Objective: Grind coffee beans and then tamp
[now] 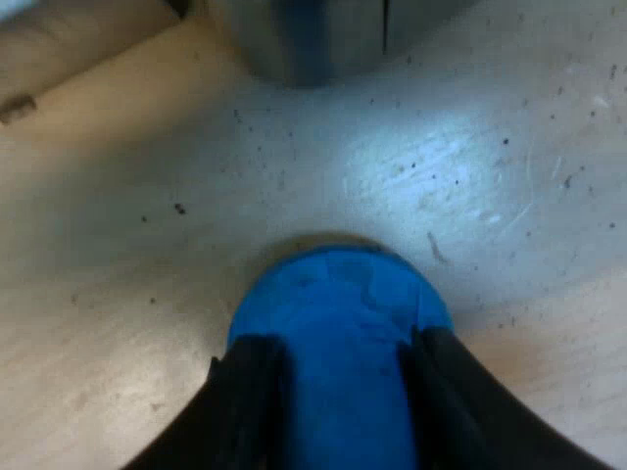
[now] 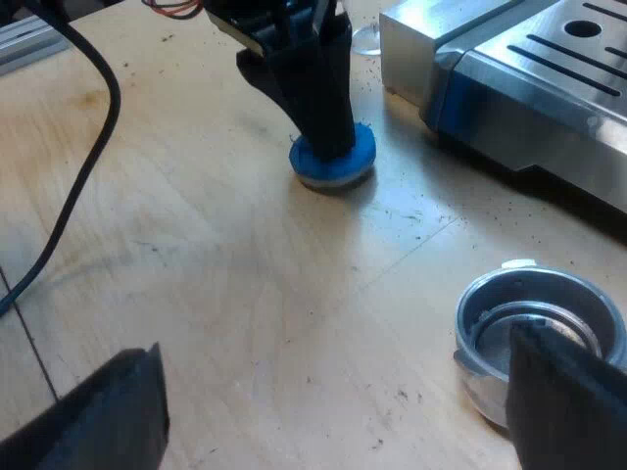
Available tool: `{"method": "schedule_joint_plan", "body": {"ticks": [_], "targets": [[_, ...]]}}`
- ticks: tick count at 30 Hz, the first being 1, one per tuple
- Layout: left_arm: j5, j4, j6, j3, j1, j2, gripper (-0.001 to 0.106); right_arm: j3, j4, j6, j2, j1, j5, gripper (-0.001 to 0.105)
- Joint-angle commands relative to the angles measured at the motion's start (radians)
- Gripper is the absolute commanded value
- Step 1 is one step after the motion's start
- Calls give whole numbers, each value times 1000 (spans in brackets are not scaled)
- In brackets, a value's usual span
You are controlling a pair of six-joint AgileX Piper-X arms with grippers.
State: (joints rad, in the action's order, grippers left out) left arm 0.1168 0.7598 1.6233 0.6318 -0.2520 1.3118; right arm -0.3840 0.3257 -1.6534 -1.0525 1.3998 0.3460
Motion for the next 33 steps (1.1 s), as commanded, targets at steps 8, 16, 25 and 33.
{"method": "schedule_joint_plan", "body": {"ticks": [8, 16, 25, 33], "targets": [[-9, 32, -6, -1, 0, 3, 57, 0, 8, -4, 3, 1, -7, 72], [-9, 95, -17, 33, 0, 3, 77, 0, 8, -4, 3, 1, -7, 72], [-9, 262, -45, 162, 0, -88, 77, 0, 8, 56, 20, 1, -11, 72], [-2, 266, -26, 170, 0, -463, 77, -103, -291, 61, 118, 1, -14, 72]]}}
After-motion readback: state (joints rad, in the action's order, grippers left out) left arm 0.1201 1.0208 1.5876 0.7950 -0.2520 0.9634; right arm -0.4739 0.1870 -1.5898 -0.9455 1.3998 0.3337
